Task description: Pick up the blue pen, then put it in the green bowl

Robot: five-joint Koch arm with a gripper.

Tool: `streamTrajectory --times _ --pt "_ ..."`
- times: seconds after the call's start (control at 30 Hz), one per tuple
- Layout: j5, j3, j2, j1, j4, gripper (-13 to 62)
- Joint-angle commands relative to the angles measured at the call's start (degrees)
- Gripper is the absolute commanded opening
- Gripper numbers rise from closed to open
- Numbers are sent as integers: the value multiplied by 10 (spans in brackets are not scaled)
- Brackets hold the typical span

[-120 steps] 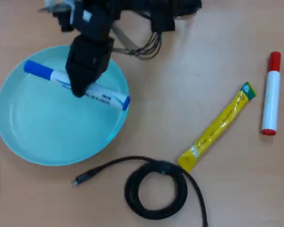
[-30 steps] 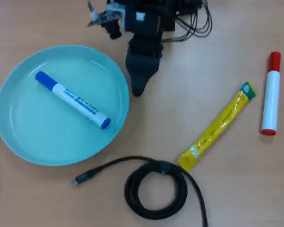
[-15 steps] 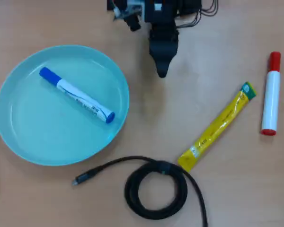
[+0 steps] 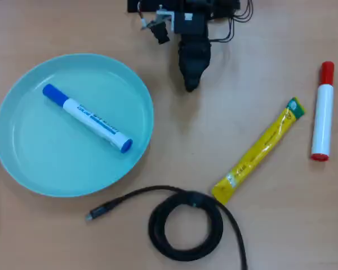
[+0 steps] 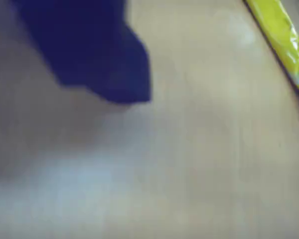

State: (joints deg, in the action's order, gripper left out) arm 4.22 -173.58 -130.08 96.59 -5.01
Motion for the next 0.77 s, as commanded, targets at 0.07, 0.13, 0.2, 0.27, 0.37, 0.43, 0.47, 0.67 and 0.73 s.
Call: streamTrajectory --times 0.07,0.13,0.2,0.27,0.37,0.43,0.47,0.67,0.73 --pt "4 -61 -59 13 79 571" --pt "5 -73 -58 31 95 571" --pt "4 -73 -56 40 91 572" --pt "6 -73 -57 42 85 572" --pt "7 -73 -56 43 84 571" --pt "5 -73 -56 43 81 571" --pt "4 -73 -56 43 77 571" --pt "4 -73 -55 44 56 572" --pt "4 -73 -55 49 47 572"
